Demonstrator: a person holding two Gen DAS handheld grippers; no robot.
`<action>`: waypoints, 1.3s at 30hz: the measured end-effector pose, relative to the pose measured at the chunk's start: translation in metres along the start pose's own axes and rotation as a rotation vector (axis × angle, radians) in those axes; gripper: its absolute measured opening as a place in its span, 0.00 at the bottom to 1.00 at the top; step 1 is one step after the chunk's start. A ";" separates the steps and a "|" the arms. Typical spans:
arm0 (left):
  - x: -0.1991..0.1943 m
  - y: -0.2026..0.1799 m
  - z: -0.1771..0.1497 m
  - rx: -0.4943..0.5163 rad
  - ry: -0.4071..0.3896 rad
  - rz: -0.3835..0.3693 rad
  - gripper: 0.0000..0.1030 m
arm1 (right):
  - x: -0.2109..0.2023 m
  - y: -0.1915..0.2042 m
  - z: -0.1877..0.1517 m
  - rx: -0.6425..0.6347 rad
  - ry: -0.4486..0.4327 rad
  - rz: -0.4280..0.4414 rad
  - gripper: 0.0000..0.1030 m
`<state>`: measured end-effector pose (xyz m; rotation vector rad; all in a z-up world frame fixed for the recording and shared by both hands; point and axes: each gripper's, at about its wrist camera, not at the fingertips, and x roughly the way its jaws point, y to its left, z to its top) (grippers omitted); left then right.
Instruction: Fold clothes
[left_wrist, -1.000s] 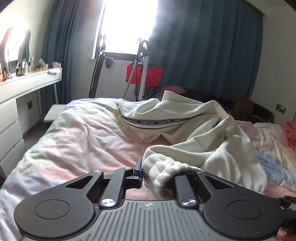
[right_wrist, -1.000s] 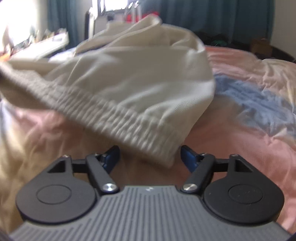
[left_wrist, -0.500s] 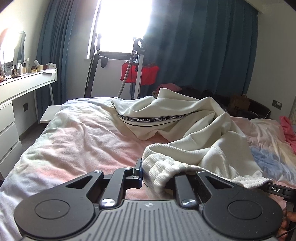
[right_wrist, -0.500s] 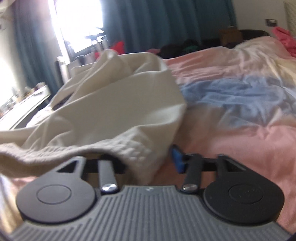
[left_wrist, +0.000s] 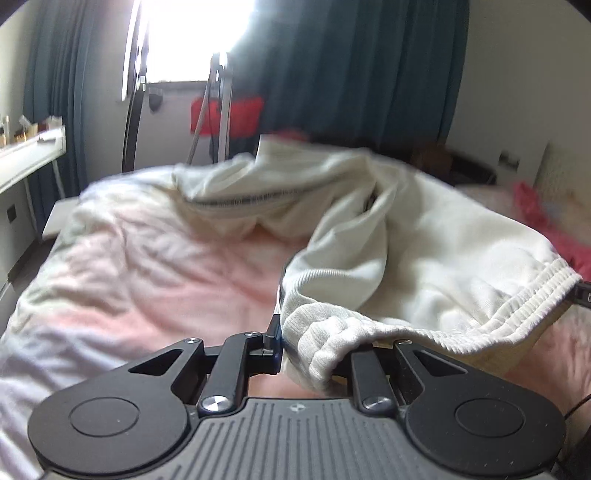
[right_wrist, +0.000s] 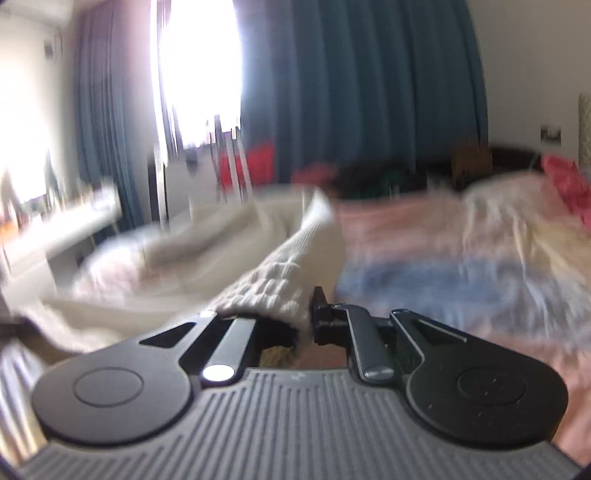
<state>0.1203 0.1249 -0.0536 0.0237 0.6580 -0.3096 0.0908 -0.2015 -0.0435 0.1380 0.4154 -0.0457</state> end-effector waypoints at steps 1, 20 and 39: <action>0.005 -0.001 -0.003 0.006 0.038 0.014 0.17 | 0.008 -0.002 -0.007 -0.006 0.078 -0.009 0.14; -0.010 0.015 -0.024 -0.136 0.180 -0.162 0.94 | 0.002 -0.088 -0.039 0.583 0.469 0.287 0.73; 0.059 0.054 -0.039 -0.580 0.355 -0.232 0.52 | 0.075 -0.097 -0.063 0.627 0.471 0.212 0.57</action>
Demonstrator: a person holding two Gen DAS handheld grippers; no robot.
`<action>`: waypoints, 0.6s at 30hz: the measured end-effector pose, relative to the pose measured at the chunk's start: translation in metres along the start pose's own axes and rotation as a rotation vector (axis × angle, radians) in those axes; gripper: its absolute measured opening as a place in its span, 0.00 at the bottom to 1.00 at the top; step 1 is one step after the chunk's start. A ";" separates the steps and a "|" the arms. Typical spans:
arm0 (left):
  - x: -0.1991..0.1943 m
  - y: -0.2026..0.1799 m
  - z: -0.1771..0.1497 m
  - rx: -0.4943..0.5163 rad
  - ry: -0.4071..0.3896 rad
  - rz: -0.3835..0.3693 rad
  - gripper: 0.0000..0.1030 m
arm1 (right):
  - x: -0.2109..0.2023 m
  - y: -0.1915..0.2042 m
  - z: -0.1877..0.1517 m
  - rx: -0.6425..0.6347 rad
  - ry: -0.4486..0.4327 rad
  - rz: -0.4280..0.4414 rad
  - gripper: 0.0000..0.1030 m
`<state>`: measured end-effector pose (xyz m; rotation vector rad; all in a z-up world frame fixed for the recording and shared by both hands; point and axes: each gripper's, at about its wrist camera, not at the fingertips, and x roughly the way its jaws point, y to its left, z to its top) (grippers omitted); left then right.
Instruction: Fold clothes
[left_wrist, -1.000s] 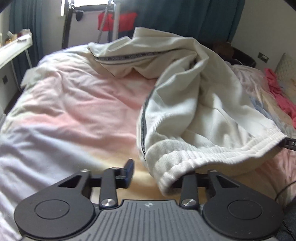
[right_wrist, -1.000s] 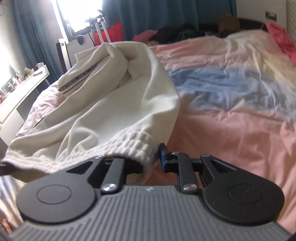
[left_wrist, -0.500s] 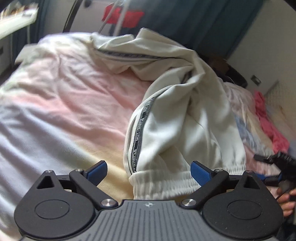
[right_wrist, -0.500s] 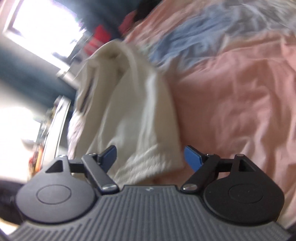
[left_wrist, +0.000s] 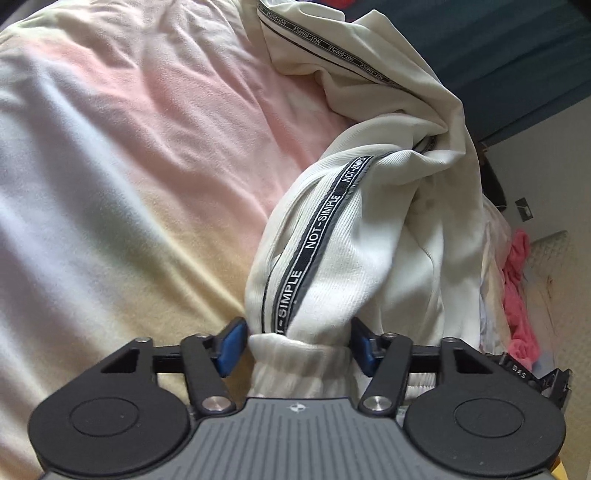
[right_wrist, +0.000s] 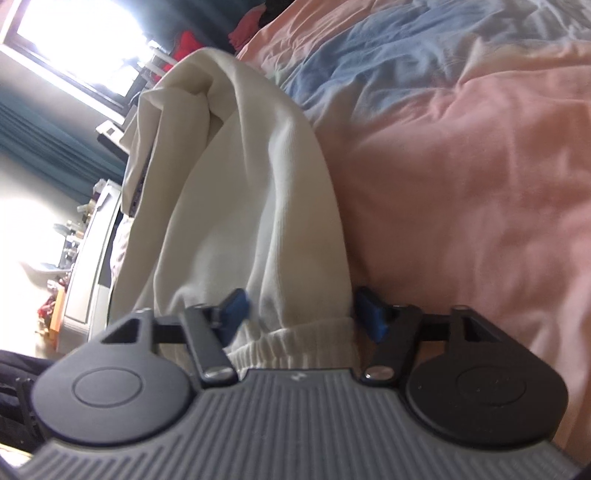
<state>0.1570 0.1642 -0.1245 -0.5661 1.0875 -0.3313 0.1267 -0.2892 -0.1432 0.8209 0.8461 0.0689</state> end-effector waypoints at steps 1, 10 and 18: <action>-0.002 -0.002 0.000 0.008 -0.004 0.003 0.51 | 0.003 0.002 -0.001 -0.011 0.006 -0.005 0.56; -0.025 -0.019 -0.011 0.107 -0.131 0.116 0.17 | -0.015 0.010 -0.012 0.012 -0.024 0.128 0.38; -0.107 -0.011 0.053 0.048 -0.380 0.163 0.15 | -0.014 0.058 -0.065 0.087 0.074 0.293 0.32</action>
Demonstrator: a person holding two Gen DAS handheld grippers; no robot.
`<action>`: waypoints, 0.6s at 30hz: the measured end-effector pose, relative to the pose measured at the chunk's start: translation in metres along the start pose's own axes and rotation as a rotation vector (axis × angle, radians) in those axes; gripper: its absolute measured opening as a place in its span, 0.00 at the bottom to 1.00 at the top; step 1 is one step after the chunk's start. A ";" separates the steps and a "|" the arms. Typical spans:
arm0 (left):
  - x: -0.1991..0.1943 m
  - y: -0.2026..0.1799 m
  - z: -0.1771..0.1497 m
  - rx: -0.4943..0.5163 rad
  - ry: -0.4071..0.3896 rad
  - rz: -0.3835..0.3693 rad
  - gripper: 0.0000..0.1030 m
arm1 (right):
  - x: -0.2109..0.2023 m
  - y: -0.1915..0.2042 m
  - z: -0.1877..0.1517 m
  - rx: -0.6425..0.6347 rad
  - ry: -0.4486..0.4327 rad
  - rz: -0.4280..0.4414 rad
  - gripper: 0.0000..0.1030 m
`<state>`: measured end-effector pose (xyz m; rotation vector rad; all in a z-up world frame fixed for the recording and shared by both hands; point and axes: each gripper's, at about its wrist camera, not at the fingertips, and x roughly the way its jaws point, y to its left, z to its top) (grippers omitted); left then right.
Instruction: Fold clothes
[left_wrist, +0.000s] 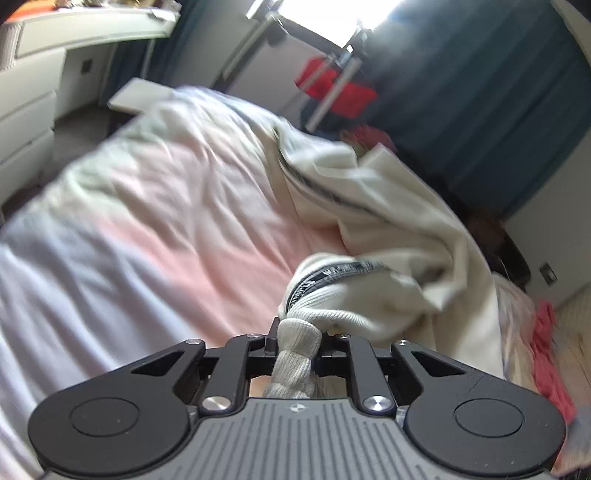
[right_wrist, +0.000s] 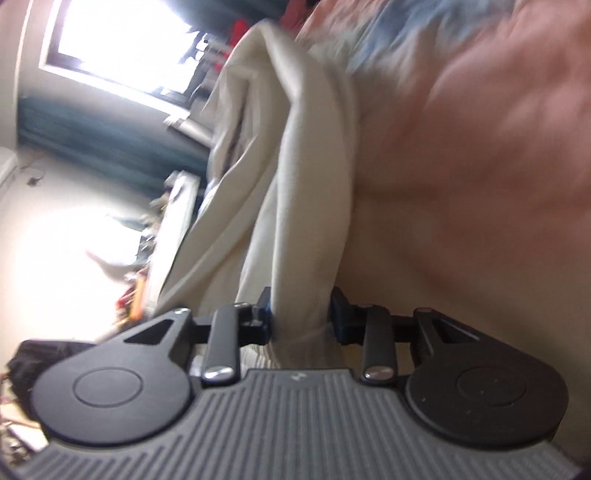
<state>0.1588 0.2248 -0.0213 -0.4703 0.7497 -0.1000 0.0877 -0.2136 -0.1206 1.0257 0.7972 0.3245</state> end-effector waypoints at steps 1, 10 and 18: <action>-0.006 0.004 0.018 0.005 -0.027 0.022 0.15 | 0.011 0.010 -0.008 -0.001 0.024 0.029 0.32; -0.034 0.045 0.185 0.126 -0.175 0.203 0.14 | 0.168 0.124 -0.078 -0.036 0.261 0.246 0.17; 0.071 0.131 0.279 0.092 -0.147 0.376 0.15 | 0.337 0.203 -0.123 -0.146 0.406 0.297 0.15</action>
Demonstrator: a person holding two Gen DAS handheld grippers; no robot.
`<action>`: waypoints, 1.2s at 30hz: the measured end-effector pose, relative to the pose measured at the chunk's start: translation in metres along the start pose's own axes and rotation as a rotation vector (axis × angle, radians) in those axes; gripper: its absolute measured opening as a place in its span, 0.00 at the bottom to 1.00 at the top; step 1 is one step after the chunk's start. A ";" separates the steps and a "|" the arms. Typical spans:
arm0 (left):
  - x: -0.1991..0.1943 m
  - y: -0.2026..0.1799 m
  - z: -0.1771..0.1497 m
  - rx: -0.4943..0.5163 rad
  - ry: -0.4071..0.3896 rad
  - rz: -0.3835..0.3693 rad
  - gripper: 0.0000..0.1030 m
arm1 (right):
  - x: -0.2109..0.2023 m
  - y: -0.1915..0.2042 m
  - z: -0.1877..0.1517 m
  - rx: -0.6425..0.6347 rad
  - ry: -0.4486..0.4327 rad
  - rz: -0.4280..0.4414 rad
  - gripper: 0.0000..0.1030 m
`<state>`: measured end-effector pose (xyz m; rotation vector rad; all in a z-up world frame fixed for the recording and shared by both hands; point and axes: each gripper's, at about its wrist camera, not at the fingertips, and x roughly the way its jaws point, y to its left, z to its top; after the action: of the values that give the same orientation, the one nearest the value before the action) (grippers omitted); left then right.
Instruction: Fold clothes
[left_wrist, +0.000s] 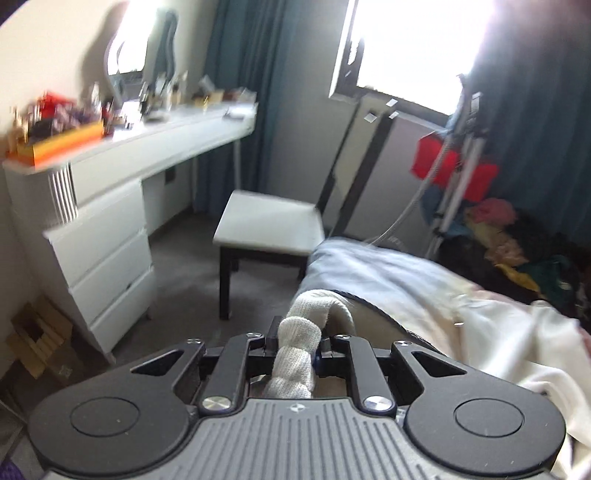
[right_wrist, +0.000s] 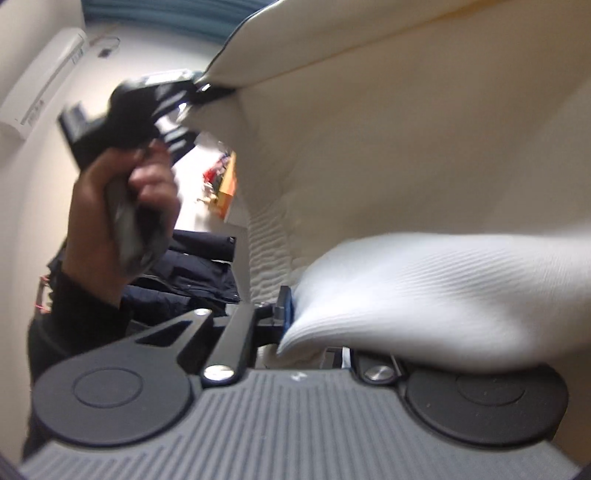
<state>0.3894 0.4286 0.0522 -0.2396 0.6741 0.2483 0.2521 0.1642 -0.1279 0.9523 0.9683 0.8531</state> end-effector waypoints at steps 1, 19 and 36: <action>0.022 0.005 -0.001 -0.009 0.019 0.000 0.15 | 0.016 -0.003 0.003 -0.012 0.012 -0.015 0.15; 0.043 0.037 -0.052 -0.046 0.073 0.019 0.79 | 0.011 0.022 0.019 -0.094 0.056 -0.127 0.90; -0.255 -0.097 -0.182 0.064 -0.182 -0.234 0.84 | -0.243 0.111 -0.046 -0.614 -0.260 -0.363 0.88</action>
<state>0.1208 0.2449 0.0912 -0.2294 0.4675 0.0239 0.1109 -0.0042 0.0305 0.3310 0.5720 0.6377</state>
